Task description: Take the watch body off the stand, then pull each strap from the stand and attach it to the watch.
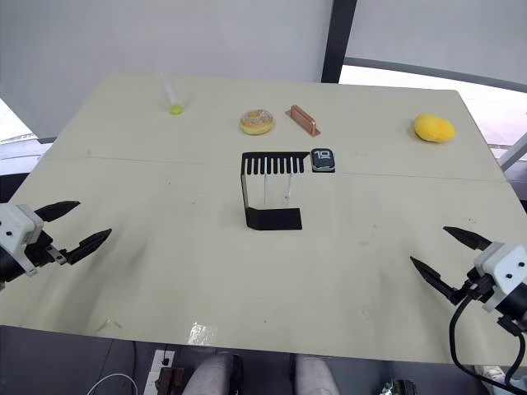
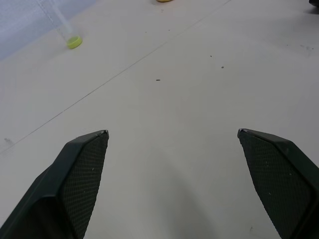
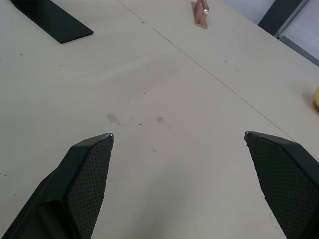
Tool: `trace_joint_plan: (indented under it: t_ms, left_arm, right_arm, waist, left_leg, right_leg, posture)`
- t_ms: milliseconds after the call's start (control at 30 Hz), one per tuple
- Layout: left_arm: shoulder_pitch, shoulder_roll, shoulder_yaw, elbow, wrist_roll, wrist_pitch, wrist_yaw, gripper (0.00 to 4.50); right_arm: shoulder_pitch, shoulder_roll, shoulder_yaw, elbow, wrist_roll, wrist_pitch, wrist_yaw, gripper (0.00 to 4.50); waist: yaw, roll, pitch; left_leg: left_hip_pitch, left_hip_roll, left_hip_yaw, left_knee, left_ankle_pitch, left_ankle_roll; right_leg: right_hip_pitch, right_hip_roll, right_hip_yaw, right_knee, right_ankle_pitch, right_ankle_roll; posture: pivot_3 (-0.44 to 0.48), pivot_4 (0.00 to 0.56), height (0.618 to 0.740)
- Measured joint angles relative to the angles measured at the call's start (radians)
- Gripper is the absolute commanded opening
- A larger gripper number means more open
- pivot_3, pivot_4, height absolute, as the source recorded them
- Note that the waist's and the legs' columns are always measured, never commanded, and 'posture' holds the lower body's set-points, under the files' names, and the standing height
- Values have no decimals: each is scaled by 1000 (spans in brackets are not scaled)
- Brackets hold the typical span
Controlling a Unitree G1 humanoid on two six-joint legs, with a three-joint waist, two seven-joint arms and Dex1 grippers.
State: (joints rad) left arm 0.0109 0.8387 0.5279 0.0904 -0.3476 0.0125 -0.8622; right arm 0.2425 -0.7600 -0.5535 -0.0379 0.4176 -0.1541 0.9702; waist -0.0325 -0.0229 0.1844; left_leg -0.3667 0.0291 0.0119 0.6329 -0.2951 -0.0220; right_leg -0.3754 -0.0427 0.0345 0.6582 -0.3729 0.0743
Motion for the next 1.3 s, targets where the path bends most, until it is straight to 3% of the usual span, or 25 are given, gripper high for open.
trace_joint_plan:
  t_ms: [100,267,400,500,633,700,1000,1300]
  left_arm:
    - [-1,0,-1,-14,-42,45,-27,4500]
    - [-27,0,-30,-165,-202,206,-97,4500]
    - [-38,1,-37,-277,-294,322,-96,4500]
    - [-86,1,-49,-325,-349,391,-87,4500]
    - [-193,-3,-80,-370,-413,466,-45,4500]
    - [-264,-20,-116,-413,-450,501,-16,4500]
    - [-380,-34,-187,-469,-511,568,12,4500]
    - [-386,-36,-202,-471,-513,579,2,4500]
  right_arm:
    - [-19,36,0,-36,31,59,-46,4454]
    - [-23,115,25,-278,178,280,-208,4454]
    - [-2,206,17,-482,285,425,-409,4454]
    - [-23,252,83,-654,320,516,-569,4454]
    - [-165,307,186,-821,368,633,-818,4454]
    - [-299,337,283,-890,395,732,-983,4454]
    - [-597,406,455,-902,404,970,-1314,4454]
    - [-726,467,531,-825,336,1112,-1382,4454]
  waist:
    - [-2,-1,0]
    - [1,0,0]
    - [1,0,0]
    - [-4,0,0]
    - [-5,0,0]
    - [-5,0,0]
    - [-7,0,0]
    - [-13,0,0]
  left_leg:
    - [0,0,0,0,0,0]
    - [-1,0,-2,1,0,-1]
    - [-1,0,-2,1,0,-1]
    - [-1,0,-2,1,1,-2]
    - [-1,0,-3,2,1,-3]
    - [-2,0,-3,3,2,-3]
    - [-4,0,-3,4,2,-4]
    - [-4,0,-3,4,2,-3]
  right_leg:
    - [0,0,0,1,0,0]
    - [0,0,-1,2,0,0]
    - [0,0,-1,2,0,0]
    - [-1,1,-1,3,0,0]
    - [-1,1,-1,3,0,0]
    - [-2,1,-1,4,0,0]
    - [-3,2,0,4,0,0]
    - [-4,1,0,3,0,0]
  posture:
    - [0,150,740]
    - [0,150,740]
    - [0,150,740]
    - [0,150,740]
    - [0,150,740]
    - [0,150,740]
    - [0,150,740]
    - [0,150,740]
